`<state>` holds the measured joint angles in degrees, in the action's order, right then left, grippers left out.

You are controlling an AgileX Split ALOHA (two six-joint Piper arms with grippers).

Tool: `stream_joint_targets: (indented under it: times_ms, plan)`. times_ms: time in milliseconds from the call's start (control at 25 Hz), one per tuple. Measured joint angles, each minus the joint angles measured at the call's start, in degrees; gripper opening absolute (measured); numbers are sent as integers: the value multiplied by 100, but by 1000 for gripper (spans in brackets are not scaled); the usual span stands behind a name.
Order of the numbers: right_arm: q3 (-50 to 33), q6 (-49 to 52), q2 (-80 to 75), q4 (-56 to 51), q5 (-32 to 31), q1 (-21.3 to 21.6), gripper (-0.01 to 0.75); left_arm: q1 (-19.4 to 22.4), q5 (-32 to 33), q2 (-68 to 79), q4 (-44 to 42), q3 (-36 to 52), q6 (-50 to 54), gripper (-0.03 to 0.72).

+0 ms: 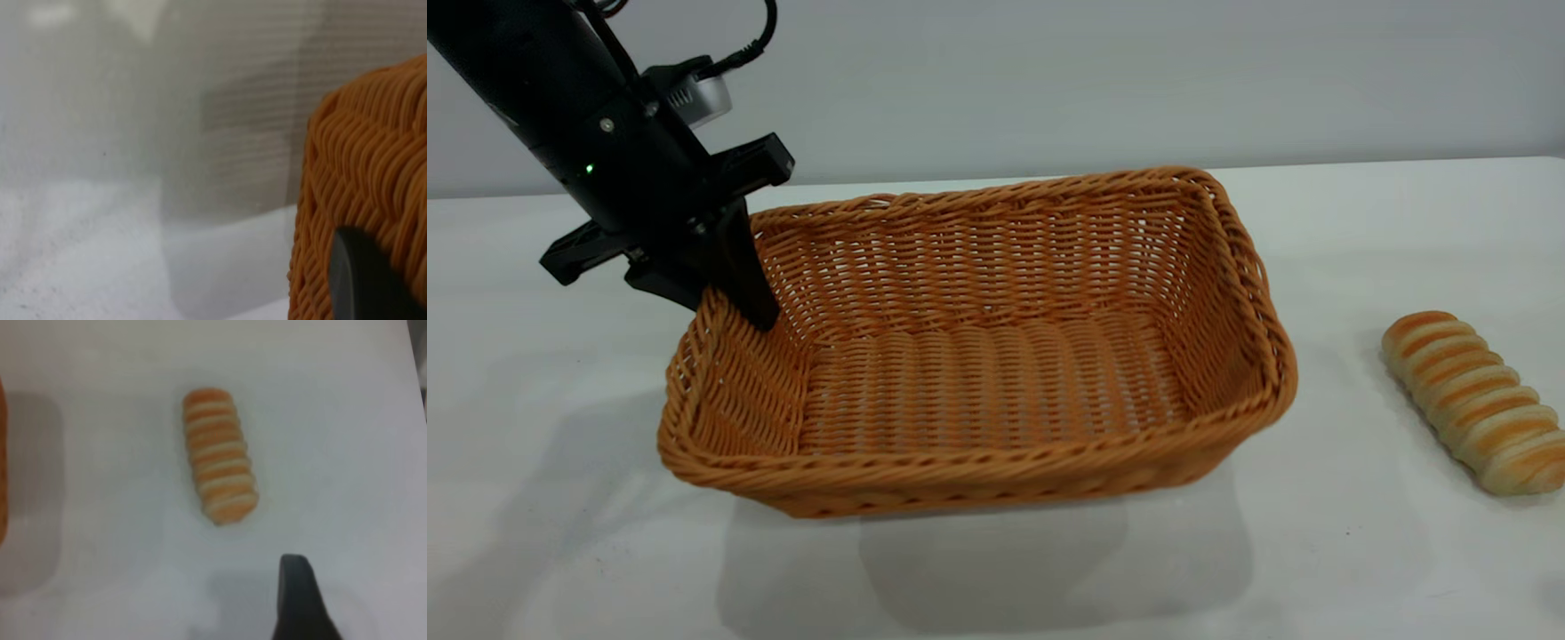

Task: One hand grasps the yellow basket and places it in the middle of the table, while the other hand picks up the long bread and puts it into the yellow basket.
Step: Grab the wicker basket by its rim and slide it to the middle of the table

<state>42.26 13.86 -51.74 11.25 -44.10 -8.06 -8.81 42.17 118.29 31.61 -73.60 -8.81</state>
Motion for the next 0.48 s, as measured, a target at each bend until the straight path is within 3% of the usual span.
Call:
stream_joint_targets:
  times_ms: [480]
  plan:
    - [0,0,-852,-155,686,0,490,-343,-369,505,-158,0,-348,109]
